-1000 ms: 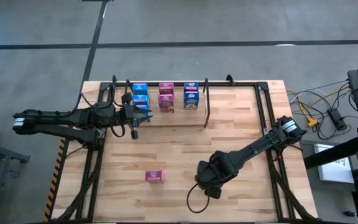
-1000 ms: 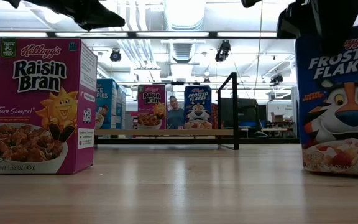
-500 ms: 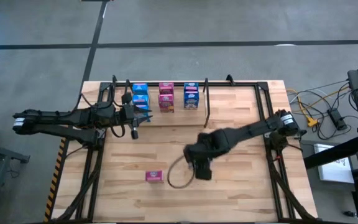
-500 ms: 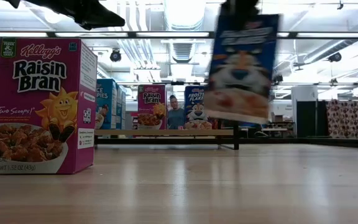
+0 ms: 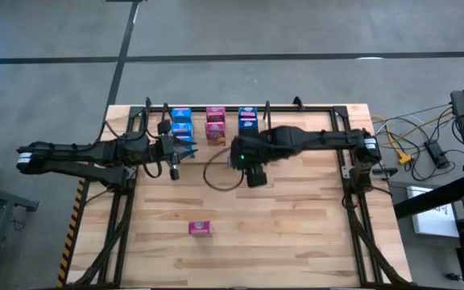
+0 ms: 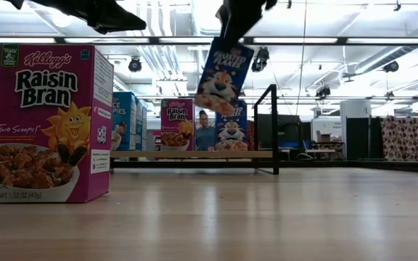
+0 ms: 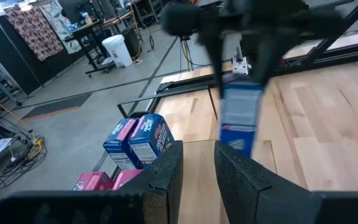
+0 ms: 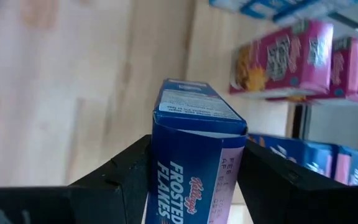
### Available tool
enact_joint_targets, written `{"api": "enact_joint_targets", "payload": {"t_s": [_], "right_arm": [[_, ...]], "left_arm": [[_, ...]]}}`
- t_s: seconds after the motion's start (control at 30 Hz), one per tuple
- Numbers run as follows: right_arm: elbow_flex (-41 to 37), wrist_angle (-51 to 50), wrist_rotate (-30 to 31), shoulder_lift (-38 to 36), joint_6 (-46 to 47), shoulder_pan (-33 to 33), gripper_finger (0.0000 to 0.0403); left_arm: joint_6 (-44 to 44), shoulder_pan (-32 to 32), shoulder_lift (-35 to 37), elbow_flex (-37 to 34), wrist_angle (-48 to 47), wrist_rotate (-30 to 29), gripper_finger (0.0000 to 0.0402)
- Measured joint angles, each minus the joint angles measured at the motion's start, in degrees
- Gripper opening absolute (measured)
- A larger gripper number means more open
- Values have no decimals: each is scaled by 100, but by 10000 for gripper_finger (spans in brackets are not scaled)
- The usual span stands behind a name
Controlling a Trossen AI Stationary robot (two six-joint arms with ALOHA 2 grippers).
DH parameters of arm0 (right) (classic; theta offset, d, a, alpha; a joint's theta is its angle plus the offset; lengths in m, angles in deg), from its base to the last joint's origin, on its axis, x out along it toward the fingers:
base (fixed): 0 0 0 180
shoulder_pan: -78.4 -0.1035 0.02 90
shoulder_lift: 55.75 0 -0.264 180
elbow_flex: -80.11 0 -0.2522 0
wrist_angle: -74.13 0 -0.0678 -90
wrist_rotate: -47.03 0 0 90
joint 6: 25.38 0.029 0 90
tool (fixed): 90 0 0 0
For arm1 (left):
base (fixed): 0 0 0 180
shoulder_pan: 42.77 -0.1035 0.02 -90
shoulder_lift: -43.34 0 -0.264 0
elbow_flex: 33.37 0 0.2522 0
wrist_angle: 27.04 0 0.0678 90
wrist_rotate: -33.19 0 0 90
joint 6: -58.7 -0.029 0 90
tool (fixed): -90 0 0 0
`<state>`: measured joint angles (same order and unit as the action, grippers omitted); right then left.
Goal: Stack cereal on shelf
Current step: Put the blue cereal box on the shelf aligned with the blue cereal box
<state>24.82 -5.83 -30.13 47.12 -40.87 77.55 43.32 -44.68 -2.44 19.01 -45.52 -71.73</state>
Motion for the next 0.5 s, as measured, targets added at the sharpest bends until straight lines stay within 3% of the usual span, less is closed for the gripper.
{"api": "enact_joint_targets", "payload": {"t_s": [0.5], "right_arm": [[-233, 13, -140, 36, -697, 792, 198]], "left_arm": [[1, 0, 0, 2, -21, 0, 75]]}}
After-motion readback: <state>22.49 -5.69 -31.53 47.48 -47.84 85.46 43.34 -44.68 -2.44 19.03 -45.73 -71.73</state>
